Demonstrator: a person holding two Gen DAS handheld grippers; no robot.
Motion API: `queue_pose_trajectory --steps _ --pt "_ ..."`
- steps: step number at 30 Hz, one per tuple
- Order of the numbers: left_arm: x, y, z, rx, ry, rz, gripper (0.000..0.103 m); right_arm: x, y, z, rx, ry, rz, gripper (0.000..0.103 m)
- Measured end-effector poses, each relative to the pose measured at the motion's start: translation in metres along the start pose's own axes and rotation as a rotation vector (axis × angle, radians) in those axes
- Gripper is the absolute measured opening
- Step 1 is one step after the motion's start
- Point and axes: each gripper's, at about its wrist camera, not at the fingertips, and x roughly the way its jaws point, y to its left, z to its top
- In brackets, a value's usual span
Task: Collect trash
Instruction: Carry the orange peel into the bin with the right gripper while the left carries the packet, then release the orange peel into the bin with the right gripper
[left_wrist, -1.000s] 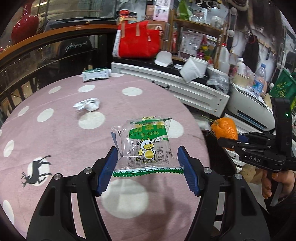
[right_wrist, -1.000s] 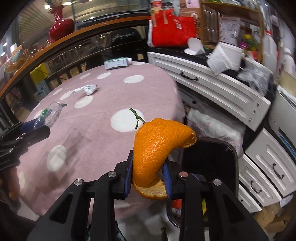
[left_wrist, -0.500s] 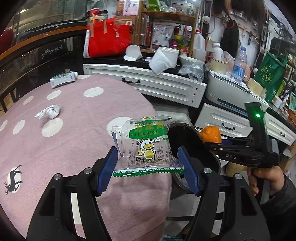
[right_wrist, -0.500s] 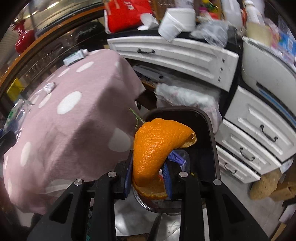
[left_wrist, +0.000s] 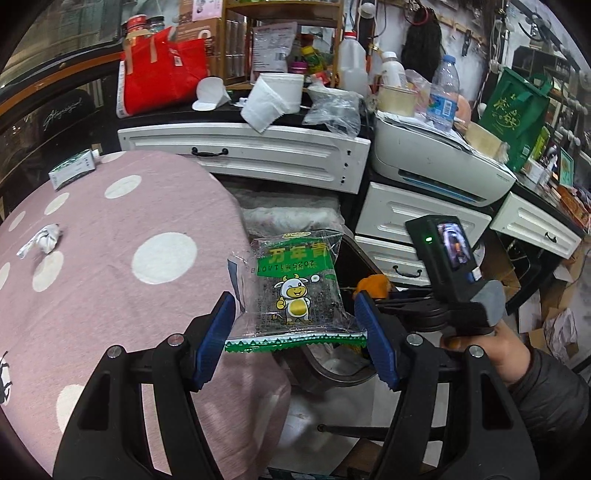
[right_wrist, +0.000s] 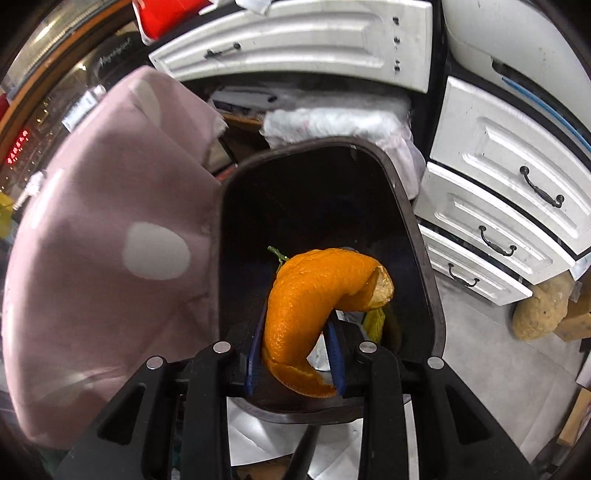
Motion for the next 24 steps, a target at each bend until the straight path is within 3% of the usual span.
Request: queue_pose_trajectory --steps 5,7,9,11,17,24 --pt "0.014 -0.011 0.001 0.019 0.022 -0.017 0.067 0.026 -0.006 -0.003 0.007 0.054 -0.012 0.032" --pt "0.019 -0.015 0.000 0.022 0.032 -0.022 0.067 0.033 -0.009 -0.006 0.022 0.066 -0.015 0.038" --pt "0.024 -0.019 -0.001 0.028 0.041 -0.023 0.067 0.033 -0.010 -0.008 0.029 0.064 -0.011 0.052" --pt "0.029 -0.023 -0.003 0.037 0.053 -0.027 0.067 0.028 -0.010 -0.007 0.022 0.044 -0.017 0.059" --pt "0.045 -0.033 -0.008 0.054 0.082 -0.028 0.067 0.010 -0.018 -0.002 0.002 -0.021 -0.116 0.061" --pt "0.071 -0.044 -0.012 0.078 0.121 -0.020 0.067 -0.012 -0.037 0.001 0.040 -0.090 -0.161 0.063"
